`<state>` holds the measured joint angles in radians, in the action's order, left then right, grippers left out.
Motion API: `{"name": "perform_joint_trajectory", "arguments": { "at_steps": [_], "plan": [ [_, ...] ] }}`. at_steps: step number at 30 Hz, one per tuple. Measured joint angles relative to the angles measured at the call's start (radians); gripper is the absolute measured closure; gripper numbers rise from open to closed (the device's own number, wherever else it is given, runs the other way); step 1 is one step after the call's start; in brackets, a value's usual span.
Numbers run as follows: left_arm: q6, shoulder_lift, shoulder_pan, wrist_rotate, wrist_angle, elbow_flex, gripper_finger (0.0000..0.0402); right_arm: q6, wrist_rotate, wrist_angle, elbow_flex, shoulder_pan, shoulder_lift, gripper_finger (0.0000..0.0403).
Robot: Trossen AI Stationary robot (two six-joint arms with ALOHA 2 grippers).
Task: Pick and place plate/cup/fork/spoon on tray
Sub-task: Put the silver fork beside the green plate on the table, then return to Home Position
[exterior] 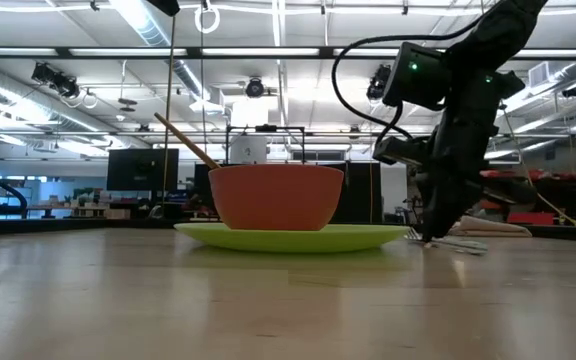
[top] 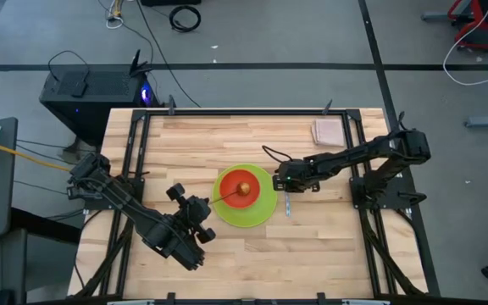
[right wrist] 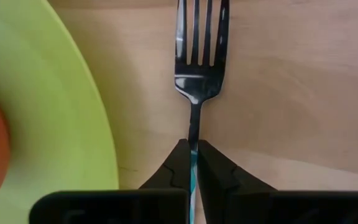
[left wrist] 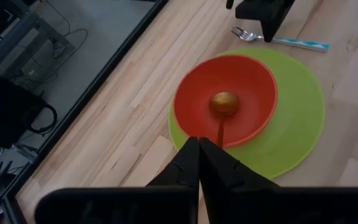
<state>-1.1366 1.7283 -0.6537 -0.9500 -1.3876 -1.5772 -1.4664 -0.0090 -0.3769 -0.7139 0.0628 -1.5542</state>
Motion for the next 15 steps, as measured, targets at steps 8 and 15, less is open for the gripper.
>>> {"name": "perform_joint_trajectory", "arguments": {
  "at_steps": [8, 15],
  "plan": [
    [0.001, 0.0, 0.0, 0.009, 0.003, 0.0, 0.0393, 0.022, 0.001, 0.009, 0.0, 0.0, 0.0, 0.0359],
    [-0.004, 0.0, 0.0, 0.009, 0.004, 0.0, 0.0382, 0.03, 0.009, 0.009, 0.0, 0.0, 0.0, 0.0325]
  ]
}}
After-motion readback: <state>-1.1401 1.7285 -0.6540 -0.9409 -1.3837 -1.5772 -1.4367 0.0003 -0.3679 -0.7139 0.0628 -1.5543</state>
